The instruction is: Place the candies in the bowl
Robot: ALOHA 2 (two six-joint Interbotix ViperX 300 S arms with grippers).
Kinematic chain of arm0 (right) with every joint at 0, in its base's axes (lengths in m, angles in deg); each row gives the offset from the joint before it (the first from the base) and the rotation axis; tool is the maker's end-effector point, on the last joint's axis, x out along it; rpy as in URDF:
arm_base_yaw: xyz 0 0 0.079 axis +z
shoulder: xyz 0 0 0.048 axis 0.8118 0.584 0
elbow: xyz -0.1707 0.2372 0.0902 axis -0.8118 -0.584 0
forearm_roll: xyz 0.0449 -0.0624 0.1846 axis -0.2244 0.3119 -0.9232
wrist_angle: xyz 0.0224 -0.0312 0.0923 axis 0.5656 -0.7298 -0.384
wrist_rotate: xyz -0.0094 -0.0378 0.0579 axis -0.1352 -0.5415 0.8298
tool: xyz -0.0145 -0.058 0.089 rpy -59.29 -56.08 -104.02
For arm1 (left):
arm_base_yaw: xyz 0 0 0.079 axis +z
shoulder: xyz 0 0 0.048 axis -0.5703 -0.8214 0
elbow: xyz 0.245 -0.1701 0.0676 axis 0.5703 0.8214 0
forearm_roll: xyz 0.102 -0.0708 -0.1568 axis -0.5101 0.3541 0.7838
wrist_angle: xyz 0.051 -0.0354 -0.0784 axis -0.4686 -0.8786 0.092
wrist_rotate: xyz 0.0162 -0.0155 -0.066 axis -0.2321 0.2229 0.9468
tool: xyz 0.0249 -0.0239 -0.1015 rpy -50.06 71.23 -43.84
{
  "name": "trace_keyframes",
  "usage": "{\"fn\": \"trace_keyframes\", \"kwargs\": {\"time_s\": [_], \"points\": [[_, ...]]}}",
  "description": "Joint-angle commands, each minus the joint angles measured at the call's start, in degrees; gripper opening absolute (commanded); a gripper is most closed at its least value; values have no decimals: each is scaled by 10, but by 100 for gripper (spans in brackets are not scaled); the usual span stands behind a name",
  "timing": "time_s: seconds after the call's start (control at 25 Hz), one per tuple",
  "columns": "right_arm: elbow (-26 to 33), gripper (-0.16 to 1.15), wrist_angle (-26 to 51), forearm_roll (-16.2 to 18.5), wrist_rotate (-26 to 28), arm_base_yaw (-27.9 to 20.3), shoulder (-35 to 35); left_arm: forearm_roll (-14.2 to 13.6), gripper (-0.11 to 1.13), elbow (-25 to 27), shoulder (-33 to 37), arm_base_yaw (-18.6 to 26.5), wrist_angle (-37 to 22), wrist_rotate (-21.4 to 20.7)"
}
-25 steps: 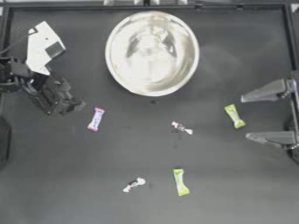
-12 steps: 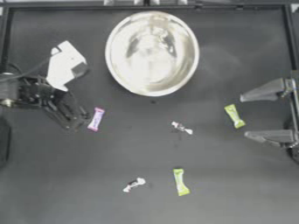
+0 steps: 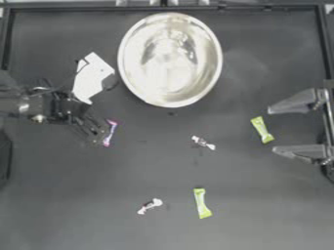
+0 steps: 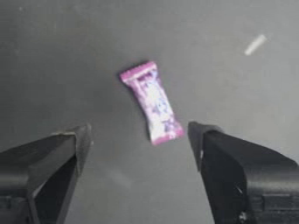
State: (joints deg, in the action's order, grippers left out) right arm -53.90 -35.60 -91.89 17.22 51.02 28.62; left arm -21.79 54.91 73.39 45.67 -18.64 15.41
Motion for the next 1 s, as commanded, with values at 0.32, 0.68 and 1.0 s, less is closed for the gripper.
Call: {"fn": "trace_keyframes", "kwargs": {"time_s": [0.32, 0.68, 1.0], "points": [[0, 100, -2, -2, -1, 0, 1, -8, 98, -39, -62, -16, 11, 25], [-1, 100, -4, -2, -1, -1, 1, -46, 98, -48, -90, -17, -4, 54], [-3, 100, -6, -2, -1, 0, 1, -66, 98, -53, -105, -17, -13, 69]]}}
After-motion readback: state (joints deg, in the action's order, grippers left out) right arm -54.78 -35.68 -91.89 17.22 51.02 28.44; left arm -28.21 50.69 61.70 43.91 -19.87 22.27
